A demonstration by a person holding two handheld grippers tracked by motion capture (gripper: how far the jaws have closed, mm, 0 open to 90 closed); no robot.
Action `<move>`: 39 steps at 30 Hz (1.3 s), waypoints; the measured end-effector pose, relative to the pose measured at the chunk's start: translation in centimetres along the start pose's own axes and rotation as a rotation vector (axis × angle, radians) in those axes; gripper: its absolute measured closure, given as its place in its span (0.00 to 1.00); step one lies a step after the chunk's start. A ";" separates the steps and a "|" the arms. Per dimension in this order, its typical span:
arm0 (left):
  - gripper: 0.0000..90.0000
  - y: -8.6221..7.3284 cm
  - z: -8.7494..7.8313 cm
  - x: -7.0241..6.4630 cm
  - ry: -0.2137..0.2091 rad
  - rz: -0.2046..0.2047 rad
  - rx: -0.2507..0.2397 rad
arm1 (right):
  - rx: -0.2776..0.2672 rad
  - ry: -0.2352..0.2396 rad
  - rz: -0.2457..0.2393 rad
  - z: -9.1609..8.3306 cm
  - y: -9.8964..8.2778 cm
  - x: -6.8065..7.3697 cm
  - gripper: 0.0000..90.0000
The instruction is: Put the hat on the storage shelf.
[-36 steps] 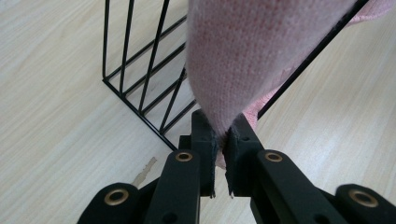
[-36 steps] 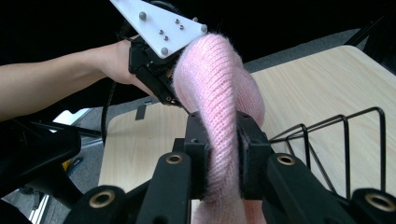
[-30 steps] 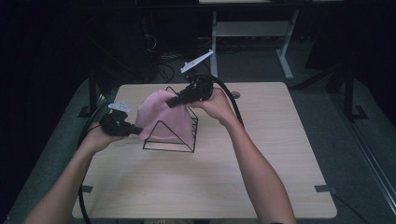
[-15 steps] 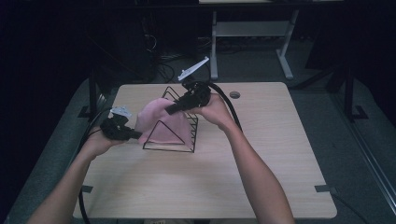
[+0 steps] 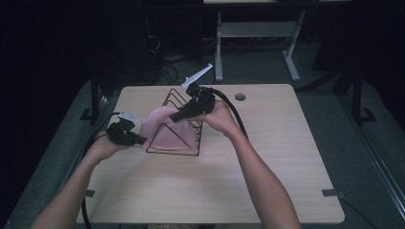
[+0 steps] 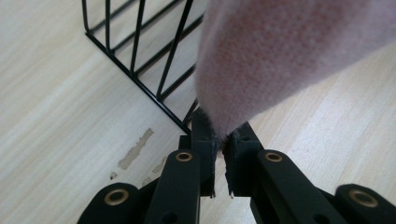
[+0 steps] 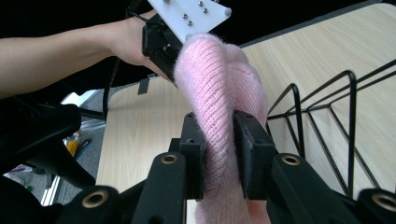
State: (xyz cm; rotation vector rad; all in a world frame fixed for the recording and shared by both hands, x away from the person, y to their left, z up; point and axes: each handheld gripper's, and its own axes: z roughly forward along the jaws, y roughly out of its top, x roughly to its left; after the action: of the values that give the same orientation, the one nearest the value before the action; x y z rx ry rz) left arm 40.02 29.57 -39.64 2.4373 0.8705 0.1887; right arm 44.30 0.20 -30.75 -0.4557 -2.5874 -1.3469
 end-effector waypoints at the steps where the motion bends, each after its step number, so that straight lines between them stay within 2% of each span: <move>1: 0.93 -0.1 0.1 0.0 0.000 -0.001 0.000 | 0.005 0.004 -0.001 0.1 -0.1 -0.1 0.80; 5: 0.93 -0.3 0.5 0.0 0.004 0.001 0.011 | 0.016 0.011 0.006 0.4 -0.1 0.1 0.74; 8: 0.93 -0.3 0.8 0.0 0.007 0.005 0.017 | 0.009 0.008 0.000 0.3 0.0 0.2 0.74; 11: 0.93 -0.3 1.1 0.0 0.014 0.012 0.023 | 0.017 0.007 0.000 0.2 -0.1 0.2 0.78; 15: 0.92 -0.3 1.2 -0.1 0.017 0.024 0.038 | 0.035 -0.003 -0.033 0.5 -0.4 0.2 0.85; 19: 0.91 -0.4 1.1 -0.1 0.020 0.030 0.036 | 0.028 -0.006 -0.029 0.6 -0.7 0.1 0.89; 20: 0.91 -0.4 1.2 -0.1 0.022 0.032 0.040 | 0.028 -0.003 -0.016 0.6 -0.8 0.1 0.89; 24: 0.94 -0.3 1.6 -0.1 0.062 0.050 0.046 | 0.031 0.000 -0.014 0.8 -1.1 0.0 0.89; 27: 0.94 -0.2 1.9 -0.2 0.077 0.075 0.073 | 0.025 0.000 -0.015 0.9 -1.2 0.0 0.89; 33: 0.94 -0.3 2.3 -0.3 0.071 0.089 0.105 | 0.032 0.012 -0.004 1.3 -1.3 0.0 0.88; 39: 0.94 -0.3 2.1 -0.3 0.068 0.085 0.101 | 0.032 0.012 0.003 1.3 -1.3 0.1 0.86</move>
State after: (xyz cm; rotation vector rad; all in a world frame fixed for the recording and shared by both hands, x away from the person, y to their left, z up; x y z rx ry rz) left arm 40.19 28.66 -41.56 2.5770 0.8247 0.2666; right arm 43.71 0.53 -32.45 -0.4438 -2.5933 -1.3019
